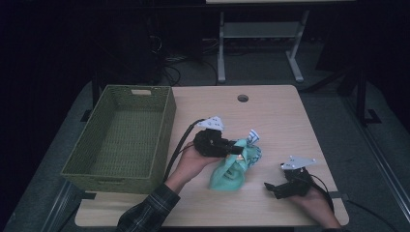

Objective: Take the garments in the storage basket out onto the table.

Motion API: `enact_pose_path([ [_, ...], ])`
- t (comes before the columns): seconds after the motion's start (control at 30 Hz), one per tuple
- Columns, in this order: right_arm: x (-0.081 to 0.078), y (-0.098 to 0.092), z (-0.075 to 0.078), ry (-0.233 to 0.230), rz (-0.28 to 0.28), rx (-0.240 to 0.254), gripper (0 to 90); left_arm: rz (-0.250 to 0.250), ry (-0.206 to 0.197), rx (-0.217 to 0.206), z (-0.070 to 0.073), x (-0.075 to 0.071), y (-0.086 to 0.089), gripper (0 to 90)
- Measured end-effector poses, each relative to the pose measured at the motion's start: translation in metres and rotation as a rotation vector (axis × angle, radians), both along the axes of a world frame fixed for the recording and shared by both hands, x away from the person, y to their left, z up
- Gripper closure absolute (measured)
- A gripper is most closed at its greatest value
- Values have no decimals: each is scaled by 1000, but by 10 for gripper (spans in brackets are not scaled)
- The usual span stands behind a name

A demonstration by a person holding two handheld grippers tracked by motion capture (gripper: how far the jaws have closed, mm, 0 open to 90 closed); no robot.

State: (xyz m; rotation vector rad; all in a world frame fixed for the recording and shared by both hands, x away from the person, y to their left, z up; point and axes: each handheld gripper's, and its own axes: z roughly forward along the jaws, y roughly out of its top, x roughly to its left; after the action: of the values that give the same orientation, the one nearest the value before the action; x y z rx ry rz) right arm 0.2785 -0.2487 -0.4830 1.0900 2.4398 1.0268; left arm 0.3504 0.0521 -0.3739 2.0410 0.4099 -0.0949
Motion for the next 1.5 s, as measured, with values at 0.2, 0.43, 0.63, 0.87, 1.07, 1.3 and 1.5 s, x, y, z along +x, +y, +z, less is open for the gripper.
enact_pose_path([
  [0.2,0,0,0,0,-1,0,14,9,15,21,-15,7,-1,762],
  [0.43,0,0,0,1,-1,0,14,36,26,45,-35,18,2,758],
  [0.63,0,0,0,0,-1,0,14,74,13,76,-49,24,5,748],
  [0.87,0,0,0,1,-2,0,14,106,1,120,-61,29,8,737],
  [1.07,0,0,0,1,-2,0,14,111,-6,184,-75,33,8,730],
  [1.3,0,0,0,1,-2,0,14,112,-24,231,-90,35,4,717],
  [1.5,0,0,0,1,-2,0,14,133,-20,227,-84,35,6,578],
])
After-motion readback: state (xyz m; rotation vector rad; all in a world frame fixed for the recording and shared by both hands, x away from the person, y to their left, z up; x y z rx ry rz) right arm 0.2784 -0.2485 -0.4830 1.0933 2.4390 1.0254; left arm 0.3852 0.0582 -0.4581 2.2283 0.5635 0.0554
